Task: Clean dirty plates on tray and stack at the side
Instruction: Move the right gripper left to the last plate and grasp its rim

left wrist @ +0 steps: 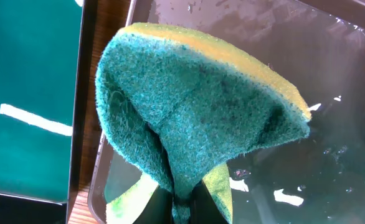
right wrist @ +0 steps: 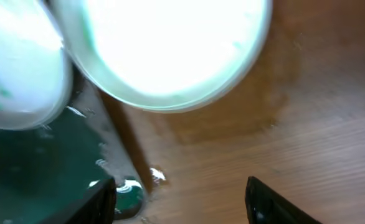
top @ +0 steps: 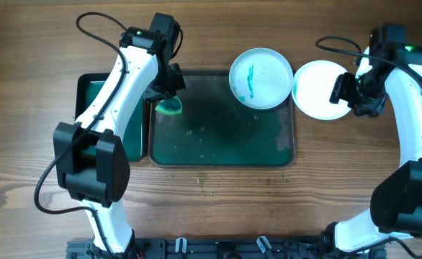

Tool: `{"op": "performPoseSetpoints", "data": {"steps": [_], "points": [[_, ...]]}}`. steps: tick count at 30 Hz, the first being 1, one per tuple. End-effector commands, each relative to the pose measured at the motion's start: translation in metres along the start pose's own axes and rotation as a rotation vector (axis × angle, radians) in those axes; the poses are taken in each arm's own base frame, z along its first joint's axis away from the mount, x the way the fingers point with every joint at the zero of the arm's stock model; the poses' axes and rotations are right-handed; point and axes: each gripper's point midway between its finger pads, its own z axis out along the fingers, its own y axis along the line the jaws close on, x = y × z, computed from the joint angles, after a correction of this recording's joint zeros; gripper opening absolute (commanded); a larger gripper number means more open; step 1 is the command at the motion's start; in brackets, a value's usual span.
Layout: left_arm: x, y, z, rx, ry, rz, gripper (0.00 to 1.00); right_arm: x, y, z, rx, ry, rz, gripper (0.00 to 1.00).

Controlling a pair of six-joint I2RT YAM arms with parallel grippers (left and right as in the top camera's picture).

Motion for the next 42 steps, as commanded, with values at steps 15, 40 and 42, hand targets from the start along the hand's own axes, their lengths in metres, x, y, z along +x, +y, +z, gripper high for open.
{"op": "performPoseSetpoints", "data": {"steps": [15, 40, 42], "points": [[-0.004, -0.003, -0.003, 0.008, -0.016, 0.017, 0.04, -0.076, 0.133, 0.069, -0.328, -0.260, -0.371, 0.40], [-0.004, -0.003, -0.003, 0.008, -0.016, 0.017, 0.04, -0.102, 0.140, 0.061, -0.303, -0.368, -0.441, 0.47], [-0.004, -0.003, -0.003, 0.008, -0.016, 0.017, 0.04, -0.111, 0.129, 0.052, -0.226, -0.411, -0.412, 0.48]]}}
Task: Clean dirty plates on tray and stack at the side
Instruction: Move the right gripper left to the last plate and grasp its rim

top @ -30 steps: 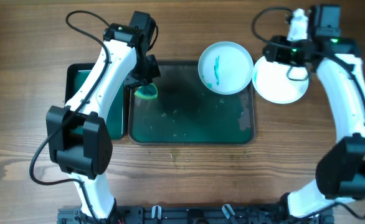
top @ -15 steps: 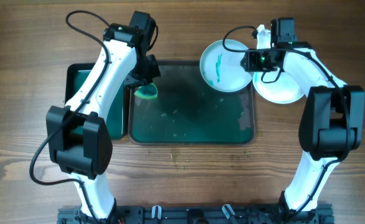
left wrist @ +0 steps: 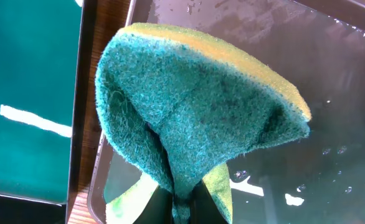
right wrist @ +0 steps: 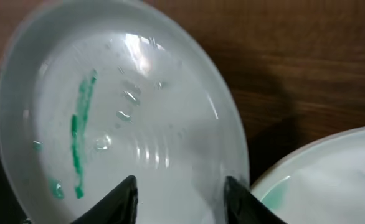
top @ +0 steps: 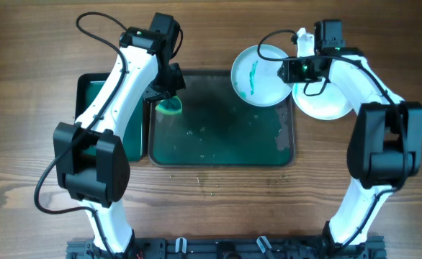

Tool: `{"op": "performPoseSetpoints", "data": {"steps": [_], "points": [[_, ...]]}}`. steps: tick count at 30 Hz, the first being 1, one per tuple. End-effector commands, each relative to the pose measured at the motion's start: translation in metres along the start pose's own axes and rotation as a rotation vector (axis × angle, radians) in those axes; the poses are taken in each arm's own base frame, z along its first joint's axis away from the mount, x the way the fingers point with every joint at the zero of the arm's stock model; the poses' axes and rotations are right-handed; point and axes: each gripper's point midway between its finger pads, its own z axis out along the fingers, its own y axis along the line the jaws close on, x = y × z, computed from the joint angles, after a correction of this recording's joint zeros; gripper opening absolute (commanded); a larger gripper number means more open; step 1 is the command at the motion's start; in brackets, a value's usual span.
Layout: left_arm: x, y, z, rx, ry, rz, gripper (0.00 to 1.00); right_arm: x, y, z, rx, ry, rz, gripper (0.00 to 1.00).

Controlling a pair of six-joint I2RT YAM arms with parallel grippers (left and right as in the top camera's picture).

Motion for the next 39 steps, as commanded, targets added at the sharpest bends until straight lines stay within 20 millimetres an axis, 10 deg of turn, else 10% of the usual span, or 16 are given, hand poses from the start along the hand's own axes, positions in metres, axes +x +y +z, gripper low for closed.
{"op": "performPoseSetpoints", "data": {"steps": [1, 23, 39], "points": [[-0.004, -0.003, -0.003, 0.006, -0.014, 0.017, 0.04, -0.041, -0.012, -0.048, 0.148, -0.143, -0.020, 0.48], [-0.003, -0.003, -0.003, 0.006, -0.013, 0.017, 0.04, 0.000, -0.028, 0.020, 0.122, 0.014, 0.011, 0.34], [-0.004, -0.003, -0.003, 0.008, -0.017, 0.017, 0.04, 0.008, -0.009, 0.022, 0.007, 0.046, 0.023, 0.04]]}}
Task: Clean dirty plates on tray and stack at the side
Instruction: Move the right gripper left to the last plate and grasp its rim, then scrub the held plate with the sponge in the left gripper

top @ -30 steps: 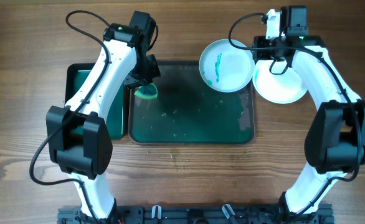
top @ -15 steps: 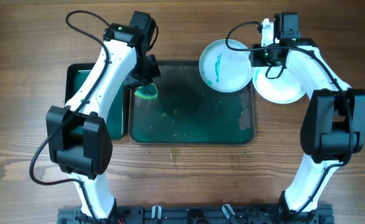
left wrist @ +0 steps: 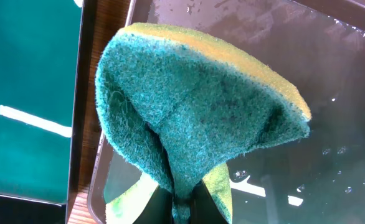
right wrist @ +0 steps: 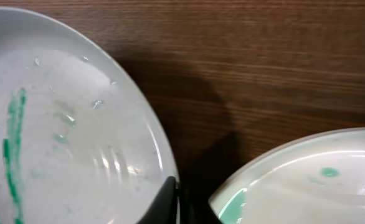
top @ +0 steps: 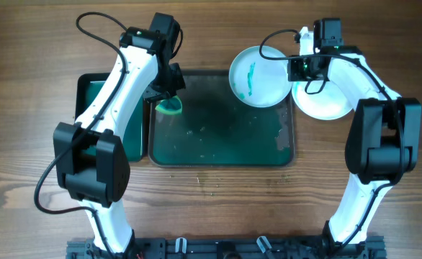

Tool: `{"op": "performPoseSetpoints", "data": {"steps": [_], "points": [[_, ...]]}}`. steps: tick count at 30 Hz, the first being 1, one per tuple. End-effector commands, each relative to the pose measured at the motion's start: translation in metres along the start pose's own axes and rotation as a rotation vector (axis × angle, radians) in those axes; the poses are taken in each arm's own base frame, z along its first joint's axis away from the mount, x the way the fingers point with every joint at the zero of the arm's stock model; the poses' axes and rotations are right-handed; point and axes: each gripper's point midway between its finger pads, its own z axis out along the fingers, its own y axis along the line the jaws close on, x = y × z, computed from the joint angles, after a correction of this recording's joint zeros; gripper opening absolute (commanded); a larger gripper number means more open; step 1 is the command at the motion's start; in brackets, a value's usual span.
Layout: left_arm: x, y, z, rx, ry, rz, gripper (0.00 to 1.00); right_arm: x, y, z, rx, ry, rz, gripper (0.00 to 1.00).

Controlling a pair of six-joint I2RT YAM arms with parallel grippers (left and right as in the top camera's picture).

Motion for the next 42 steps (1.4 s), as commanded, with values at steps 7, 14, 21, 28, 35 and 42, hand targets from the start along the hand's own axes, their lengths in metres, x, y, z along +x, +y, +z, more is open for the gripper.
{"op": "performPoseSetpoints", "data": {"steps": [7, 14, 21, 28, 35, 42], "points": [[-0.004, -0.003, -0.003, 0.008, -0.016, 0.017, 0.04, 0.020, 0.046, -0.021, -0.168, 0.087, -0.003, 0.04], [-0.004, -0.003, -0.003, 0.008, -0.016, 0.017, 0.04, 0.063, 0.084, -0.038, -0.203, 0.265, 0.011, 0.04], [-0.004, -0.003, -0.003, 0.009, -0.015, 0.017, 0.04, 0.088, 0.109, -0.037, -0.208, 0.351, -0.006, 0.05], [0.003, -0.014, -0.004, 0.020, -0.008, 0.044, 0.04, 0.102, 0.106, -0.026, -0.137, 0.380, 0.140, 0.42], [0.005, -0.020, -0.004, 0.026, -0.015, 0.056, 0.04, 0.128, 0.103, -0.016, -0.097, 0.434, 0.248, 0.35], [0.006, -0.024, -0.004, 0.048, -0.005, 0.058, 0.04, 0.132, 0.106, -0.001, -0.131, 0.392, 0.219, 0.11]]}}
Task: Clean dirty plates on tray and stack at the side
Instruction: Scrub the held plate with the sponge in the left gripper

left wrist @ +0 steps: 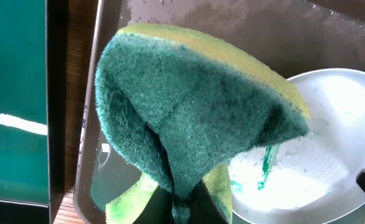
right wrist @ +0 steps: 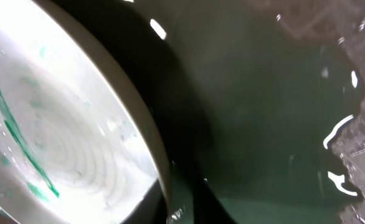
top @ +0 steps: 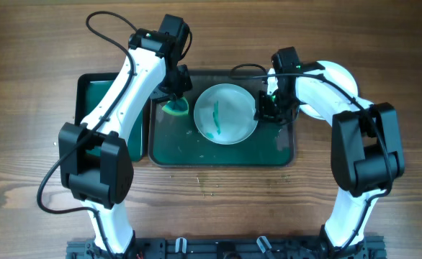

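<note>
A white plate with green smears (top: pixel 225 114) lies in the middle of the dark wet tray (top: pixel 283 147). My right gripper (top: pixel 260 109) is shut on the plate's right rim (right wrist: pixel 151 134). My left gripper (top: pixel 173 99) is shut on a folded green-and-yellow sponge (left wrist: pixel 189 118), held over the tray's left end, just left of the smeared plate (left wrist: pixel 294 168). A second white plate (top: pixel 337 75) rests on the wood right of the tray, largely hidden by my right arm.
A smaller green tray (top: pixel 96 97) sits left of the main tray. Bare wooden table (top: pixel 211 208) lies in front of both trays. Water films the main tray floor (right wrist: pixel 282 124).
My right gripper has brought the smeared plate from the tray's far right corner to the tray's middle. My left gripper with the sponge has shifted slightly right, next to the plate.
My right gripper was open by the clean plate on the table while the left held the sponge over the tray's left end. Then the right gripper stood open at the smeared plate's rim, then shut on it. Now that plate lies mid-tray beside the sponge.
</note>
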Tool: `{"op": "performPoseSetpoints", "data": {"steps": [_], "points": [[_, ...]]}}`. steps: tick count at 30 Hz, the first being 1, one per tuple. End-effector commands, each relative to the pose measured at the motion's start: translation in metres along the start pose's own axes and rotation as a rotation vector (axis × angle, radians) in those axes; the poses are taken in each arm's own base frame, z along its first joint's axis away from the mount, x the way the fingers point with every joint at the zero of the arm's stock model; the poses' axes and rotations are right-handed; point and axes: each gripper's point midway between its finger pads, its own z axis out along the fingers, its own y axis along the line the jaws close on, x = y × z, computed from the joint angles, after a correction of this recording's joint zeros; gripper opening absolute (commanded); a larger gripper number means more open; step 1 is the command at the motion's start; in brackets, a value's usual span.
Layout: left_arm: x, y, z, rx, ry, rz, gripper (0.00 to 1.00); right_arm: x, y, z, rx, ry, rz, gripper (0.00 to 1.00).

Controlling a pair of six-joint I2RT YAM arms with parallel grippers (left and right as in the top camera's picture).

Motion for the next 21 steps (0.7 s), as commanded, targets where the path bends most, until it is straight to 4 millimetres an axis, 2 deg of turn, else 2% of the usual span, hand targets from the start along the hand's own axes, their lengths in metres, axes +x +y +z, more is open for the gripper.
{"op": "performPoseSetpoints", "data": {"steps": [1, 7, 9, 10, 16, 21], "points": [[-0.001, -0.008, -0.003, 0.042, 0.005, 0.014, 0.04, 0.004, 0.003, 0.005, -0.022, -0.011, -0.015, 0.11], [0.005, -0.013, 0.007, 0.076, 0.033, 0.014, 0.04, 0.003, 0.011, 0.009, -0.080, -0.020, -0.040, 0.13], [0.008, -0.015, 0.010, 0.090, 0.044, 0.016, 0.04, 0.003, 0.011, 0.009, -0.081, -0.021, -0.040, 0.04], [0.009, -0.017, 0.012, 0.097, 0.048, 0.017, 0.04, 0.003, 0.011, 0.009, -0.080, -0.021, -0.039, 0.04], [0.021, -0.034, 0.029, 0.130, 0.052, 0.057, 0.04, 0.009, 0.012, 0.014, -0.078, -0.011, -0.045, 0.04], [0.034, -0.058, 0.044, 0.187, 0.055, 0.105, 0.04, 0.011, 0.013, 0.016, -0.078, -0.007, -0.047, 0.04]]}}
